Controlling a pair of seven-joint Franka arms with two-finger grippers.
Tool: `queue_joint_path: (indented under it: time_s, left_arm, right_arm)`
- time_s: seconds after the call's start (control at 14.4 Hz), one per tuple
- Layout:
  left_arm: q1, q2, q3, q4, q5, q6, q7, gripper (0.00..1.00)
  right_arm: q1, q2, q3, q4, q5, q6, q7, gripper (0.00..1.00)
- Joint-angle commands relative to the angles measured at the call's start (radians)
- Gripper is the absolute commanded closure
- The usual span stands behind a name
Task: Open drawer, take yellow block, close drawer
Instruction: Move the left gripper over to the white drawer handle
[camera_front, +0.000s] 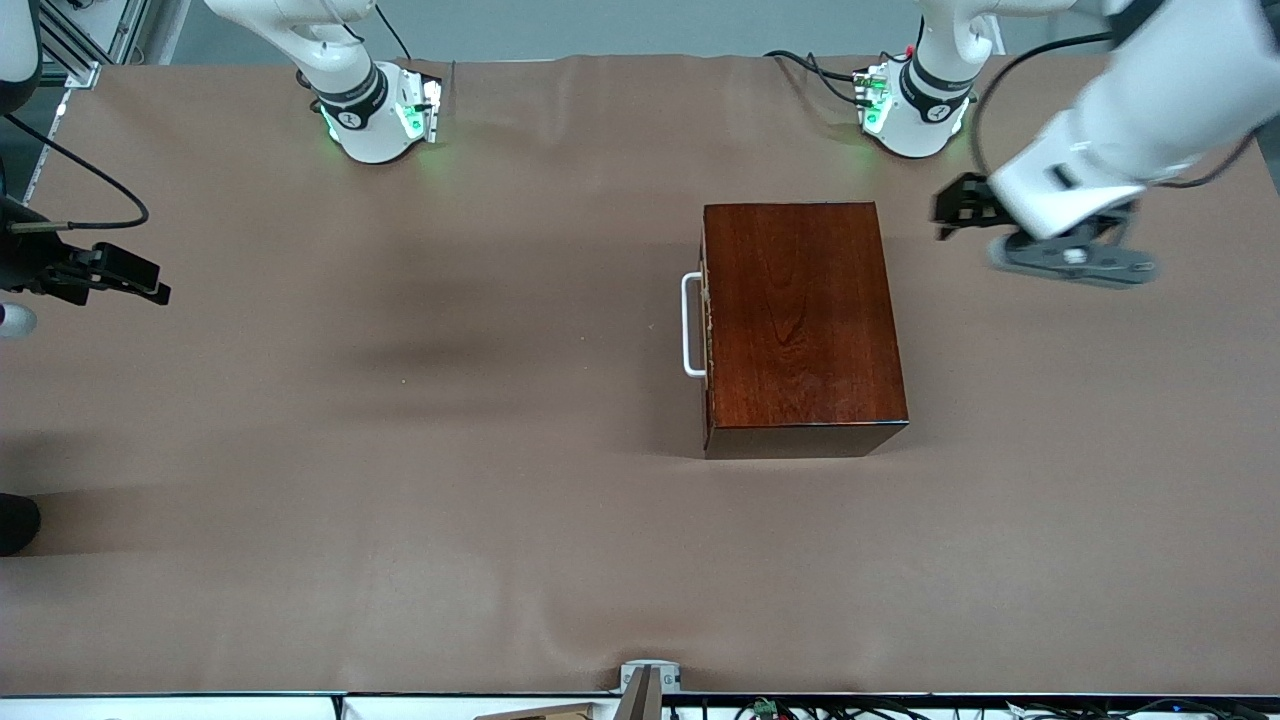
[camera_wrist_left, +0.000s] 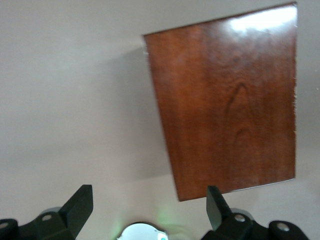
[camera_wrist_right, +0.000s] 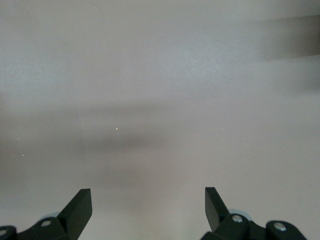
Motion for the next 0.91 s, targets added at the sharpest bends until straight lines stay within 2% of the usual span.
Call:
queue_joint_path:
  time_s: [0.0,0.21,0.56,0.84]
  left_arm:
    - [-0.053,0.077,-0.054,0.068,-0.008,-0.003,-0.132,0.0]
    - [-0.186,0.161,-0.054,0.125,0.026,0.026,-0.302,0.0]
    - [-0.366,0.27,-0.052,0.134,0.124,0.159,-0.536,0.0]
    - [-0.511,0.433,-0.044,0.228,0.257,0.216,-0.721,0.0]
  right_arm:
    - [-0.005,-0.013,0.005,-0.004,-0.011,-0.007,-0.008,0.0]
    - [-0.005,-0.013,0.005,-0.004,-0.011,-0.007,-0.006,0.0]
    - [-0.005,-0.013,0.005,-0.004,-0.011,-0.007,-0.008,0.0]
    - [-0.005,-0.013,0.005,-0.004,-0.011,-0.007,-0.008,0.0]
